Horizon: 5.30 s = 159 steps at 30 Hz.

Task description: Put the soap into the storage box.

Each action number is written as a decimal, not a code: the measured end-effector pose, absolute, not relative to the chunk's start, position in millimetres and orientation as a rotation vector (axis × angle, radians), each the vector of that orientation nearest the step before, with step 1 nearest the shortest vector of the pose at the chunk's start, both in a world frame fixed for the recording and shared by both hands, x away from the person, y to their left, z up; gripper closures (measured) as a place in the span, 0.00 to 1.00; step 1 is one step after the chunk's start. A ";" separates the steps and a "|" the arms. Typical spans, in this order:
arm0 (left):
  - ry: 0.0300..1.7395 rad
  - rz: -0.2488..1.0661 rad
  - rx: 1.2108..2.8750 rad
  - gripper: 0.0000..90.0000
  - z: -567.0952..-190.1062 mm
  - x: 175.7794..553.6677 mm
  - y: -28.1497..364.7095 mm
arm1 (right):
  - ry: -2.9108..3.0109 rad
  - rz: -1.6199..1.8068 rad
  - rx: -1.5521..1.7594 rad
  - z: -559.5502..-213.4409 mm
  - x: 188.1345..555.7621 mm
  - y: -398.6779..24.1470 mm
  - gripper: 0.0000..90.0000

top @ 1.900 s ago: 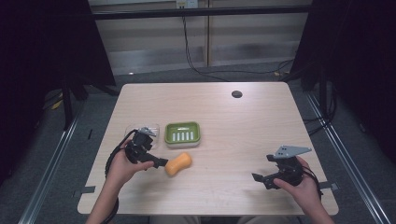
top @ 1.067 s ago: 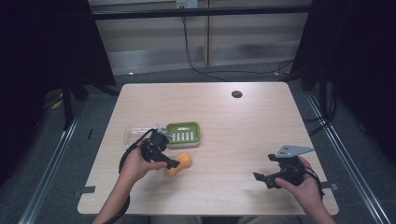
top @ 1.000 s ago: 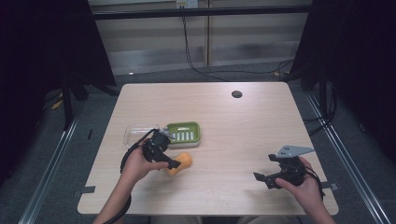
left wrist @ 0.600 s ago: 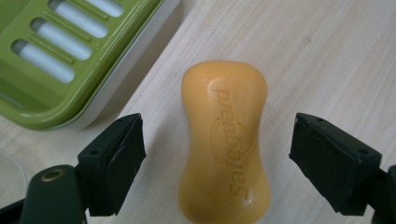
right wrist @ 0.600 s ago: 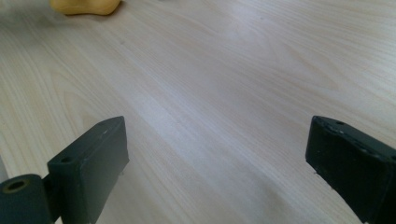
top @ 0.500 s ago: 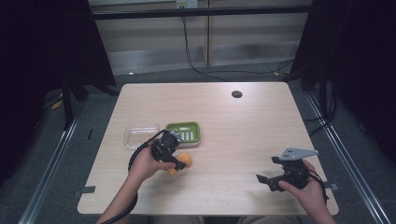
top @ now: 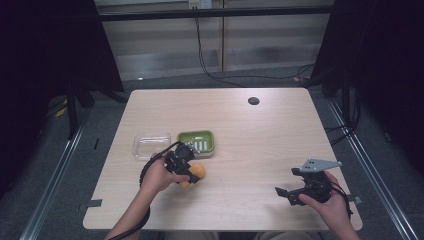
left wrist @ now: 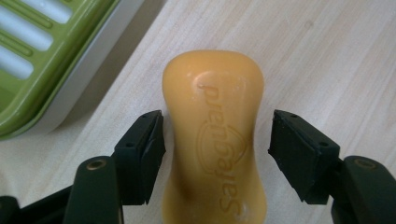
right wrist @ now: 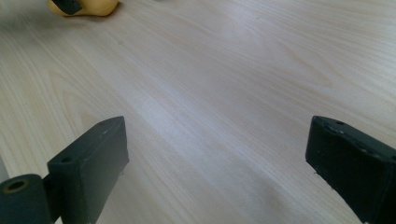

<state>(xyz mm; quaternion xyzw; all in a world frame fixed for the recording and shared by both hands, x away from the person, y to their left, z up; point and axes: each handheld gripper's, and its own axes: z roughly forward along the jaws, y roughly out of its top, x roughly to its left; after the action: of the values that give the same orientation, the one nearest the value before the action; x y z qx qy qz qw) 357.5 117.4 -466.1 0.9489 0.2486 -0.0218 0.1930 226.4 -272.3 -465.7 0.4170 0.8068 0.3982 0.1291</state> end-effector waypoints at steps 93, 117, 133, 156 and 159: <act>0.677 -0.232 2.769 0.56 -431.2 378.7 102.9 | 2.346 1.172 1.203 -464.5 225.9 -273.6 0.05; 0.652 -0.201 2.786 0.56 -415.6 387.7 106.1 | 2.342 1.172 1.205 -464.5 226.0 -274.1 0.05; 0.602 -0.169 2.814 0.56 -398.7 396.9 98.1 | 2.352 1.168 1.209 -466.8 227.3 -274.7 0.05; 0.547 -0.137 2.860 0.56 -389.4 409.2 93.4 | 2.368 1.159 1.230 -469.3 228.2 -275.0 0.03; 0.552 -0.139 2.869 0.56 -387.0 412.1 93.7 | 2.368 1.163 1.225 -469.2 228.3 -275.2 0.03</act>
<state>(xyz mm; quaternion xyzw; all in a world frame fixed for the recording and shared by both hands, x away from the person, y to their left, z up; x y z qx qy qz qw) 412.1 93.7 -387.0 0.9751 0.1877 -0.0472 0.1079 228.3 -275.2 -469.2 0.4183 0.8085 0.3972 0.1162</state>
